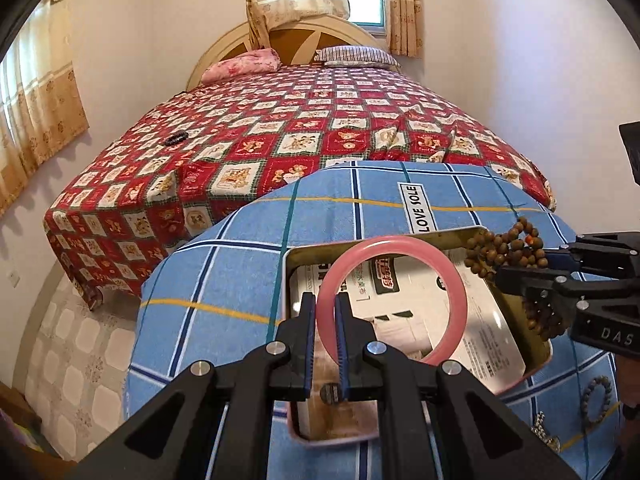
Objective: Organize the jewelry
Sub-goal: 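Carry both into the pink tin and open both tools to release them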
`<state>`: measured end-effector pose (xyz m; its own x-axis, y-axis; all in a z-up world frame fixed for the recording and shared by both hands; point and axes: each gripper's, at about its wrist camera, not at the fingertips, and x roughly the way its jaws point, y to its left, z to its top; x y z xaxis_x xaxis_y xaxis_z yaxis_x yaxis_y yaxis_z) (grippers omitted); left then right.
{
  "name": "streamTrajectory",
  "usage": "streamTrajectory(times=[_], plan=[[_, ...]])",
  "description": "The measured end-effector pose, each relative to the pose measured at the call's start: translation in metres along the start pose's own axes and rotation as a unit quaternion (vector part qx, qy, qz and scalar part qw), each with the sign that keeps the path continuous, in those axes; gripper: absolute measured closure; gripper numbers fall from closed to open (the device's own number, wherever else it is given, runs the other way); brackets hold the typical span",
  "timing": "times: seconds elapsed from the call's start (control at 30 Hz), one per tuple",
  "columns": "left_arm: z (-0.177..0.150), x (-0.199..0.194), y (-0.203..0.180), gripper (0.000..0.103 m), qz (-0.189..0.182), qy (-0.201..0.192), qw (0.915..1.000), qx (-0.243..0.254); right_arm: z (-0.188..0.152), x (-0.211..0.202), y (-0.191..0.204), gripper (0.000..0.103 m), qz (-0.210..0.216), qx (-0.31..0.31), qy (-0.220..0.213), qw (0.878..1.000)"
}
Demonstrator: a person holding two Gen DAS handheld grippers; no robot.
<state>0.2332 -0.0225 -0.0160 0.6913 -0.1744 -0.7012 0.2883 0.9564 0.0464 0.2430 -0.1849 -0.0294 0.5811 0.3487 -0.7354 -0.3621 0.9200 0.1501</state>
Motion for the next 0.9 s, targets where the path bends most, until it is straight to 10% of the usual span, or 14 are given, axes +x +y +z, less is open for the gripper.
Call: streamTrajectory(times=[0.9], plan=[[0.008,0.035,-0.011,0.094,0.017,0.011,0.9992,0.033,0.004,0.040,-0.011,0.078,-0.019,-0.004,0.040,0.999]])
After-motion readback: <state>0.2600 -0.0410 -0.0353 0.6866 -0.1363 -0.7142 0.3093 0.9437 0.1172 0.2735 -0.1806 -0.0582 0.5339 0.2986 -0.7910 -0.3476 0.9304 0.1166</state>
